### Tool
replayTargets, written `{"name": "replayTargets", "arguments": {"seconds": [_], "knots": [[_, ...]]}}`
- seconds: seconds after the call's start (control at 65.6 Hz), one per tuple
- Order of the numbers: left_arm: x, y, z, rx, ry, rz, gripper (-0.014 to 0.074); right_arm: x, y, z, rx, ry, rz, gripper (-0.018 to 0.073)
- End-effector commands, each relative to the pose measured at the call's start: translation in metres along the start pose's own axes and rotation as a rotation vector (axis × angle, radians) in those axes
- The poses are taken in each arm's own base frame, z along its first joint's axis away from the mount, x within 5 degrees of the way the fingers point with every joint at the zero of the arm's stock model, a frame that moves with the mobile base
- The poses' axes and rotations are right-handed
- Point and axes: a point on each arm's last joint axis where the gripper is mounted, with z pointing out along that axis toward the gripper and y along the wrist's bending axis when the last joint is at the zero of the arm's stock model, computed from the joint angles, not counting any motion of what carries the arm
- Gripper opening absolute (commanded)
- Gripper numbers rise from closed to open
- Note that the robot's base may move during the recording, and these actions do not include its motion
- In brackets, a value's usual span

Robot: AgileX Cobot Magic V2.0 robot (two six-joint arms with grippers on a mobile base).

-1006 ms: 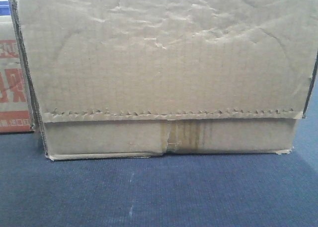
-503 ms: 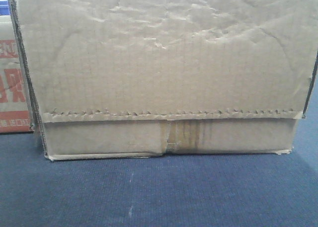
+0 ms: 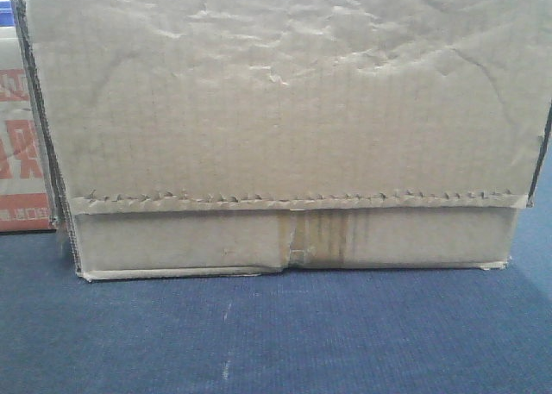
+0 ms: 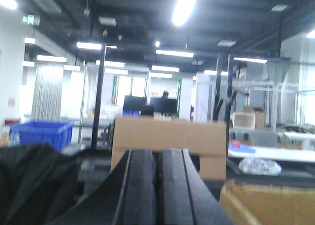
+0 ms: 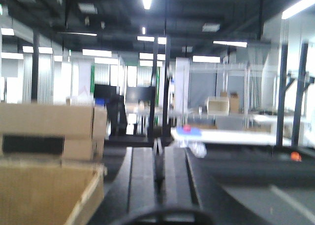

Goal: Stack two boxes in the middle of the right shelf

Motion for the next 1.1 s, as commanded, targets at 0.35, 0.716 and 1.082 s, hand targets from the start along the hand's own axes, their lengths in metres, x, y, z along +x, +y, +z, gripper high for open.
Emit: {"name": "replayTargets", "arguments": {"seconds": [0.35,0.716,1.082], "knots": [[-0.065,-0.003,0.075,0.033,0.384,0.079,0.0113,-0.071,0.001,0.089,-0.013,0.241,-0.013,0.0221],[-0.020,-0.008,0.120,0.063,0.674,0.083,0.0586,-0.024,0.001,0.142,-0.019,0.469,-0.008,0.0568],[0.015,0.001,0.210,0.010,1.251,0.119,0.0533,-0.023,0.002,0.144,-0.022,0.468,-0.008,0.0568]]}}
